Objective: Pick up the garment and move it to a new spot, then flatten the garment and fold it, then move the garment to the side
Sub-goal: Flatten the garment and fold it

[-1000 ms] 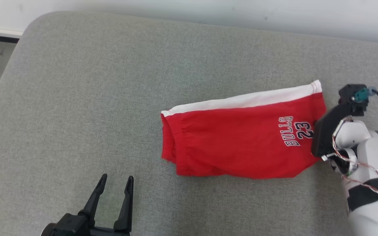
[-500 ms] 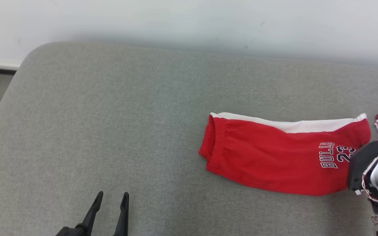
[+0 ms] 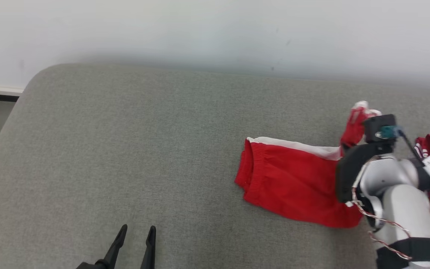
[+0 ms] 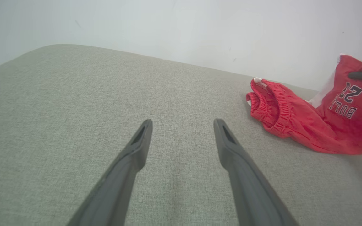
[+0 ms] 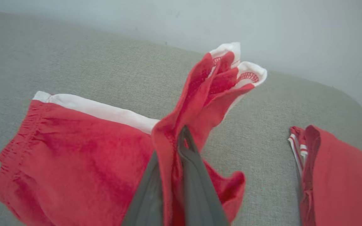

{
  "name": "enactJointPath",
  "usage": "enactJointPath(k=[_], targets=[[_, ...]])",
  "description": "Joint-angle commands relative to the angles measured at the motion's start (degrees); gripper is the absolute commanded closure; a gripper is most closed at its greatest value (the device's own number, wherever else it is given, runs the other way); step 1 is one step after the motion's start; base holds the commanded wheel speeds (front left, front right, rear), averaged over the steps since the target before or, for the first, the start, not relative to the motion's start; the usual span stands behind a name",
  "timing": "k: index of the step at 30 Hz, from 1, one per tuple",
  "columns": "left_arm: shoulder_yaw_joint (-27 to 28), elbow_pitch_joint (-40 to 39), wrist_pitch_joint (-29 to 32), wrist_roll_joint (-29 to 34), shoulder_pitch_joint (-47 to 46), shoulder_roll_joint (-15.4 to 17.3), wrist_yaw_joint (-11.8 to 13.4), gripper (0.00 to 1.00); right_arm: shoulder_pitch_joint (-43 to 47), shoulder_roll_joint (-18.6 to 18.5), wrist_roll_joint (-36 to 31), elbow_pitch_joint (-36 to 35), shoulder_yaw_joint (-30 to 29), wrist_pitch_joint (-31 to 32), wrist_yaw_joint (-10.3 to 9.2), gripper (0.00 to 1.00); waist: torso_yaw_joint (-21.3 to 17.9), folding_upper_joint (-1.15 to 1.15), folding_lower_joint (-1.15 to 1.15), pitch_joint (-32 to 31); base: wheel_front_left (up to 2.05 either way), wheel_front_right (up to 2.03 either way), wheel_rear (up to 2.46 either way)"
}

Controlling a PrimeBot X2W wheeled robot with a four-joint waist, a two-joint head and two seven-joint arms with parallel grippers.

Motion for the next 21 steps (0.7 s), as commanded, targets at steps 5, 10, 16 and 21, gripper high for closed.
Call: enactJointPath(k=[5,10,16,21], targets=[[-0.89,0.78,-0.17,-0.42,-0.52,-1.23,-0.34,0.00,-2.55,2.56,2.09,5.45,4.32,-0.11,-0.13,1.00,3.77,0.00,0.01,0.72,0.00,0.00,0.00],[-1.07,1.53,-0.33,-0.57,-0.72,-1.70,-0.50,0.00,-3.38,3.42,3.22,10.00,7.11,-1.30,-0.13,1.00,6.81,0.00,0.01,1.20,0.00,0.00,0.00],[-0.88,1.83,-0.51,-0.68,-0.43,-1.84,-0.59,0.00,-3.74,3.71,4.23,12.97,9.24,-2.40,-0.13,1.00,8.45,0.00,0.01,1.32,0.00,0.00,0.00],[-0.71,2.02,-0.59,-0.81,-0.05,-2.01,-0.48,0.00,-4.10,3.75,6.20,14.56,11.16,-3.22,-0.13,1.00,8.66,0.00,0.01,0.97,0.00,0.00,0.00]])
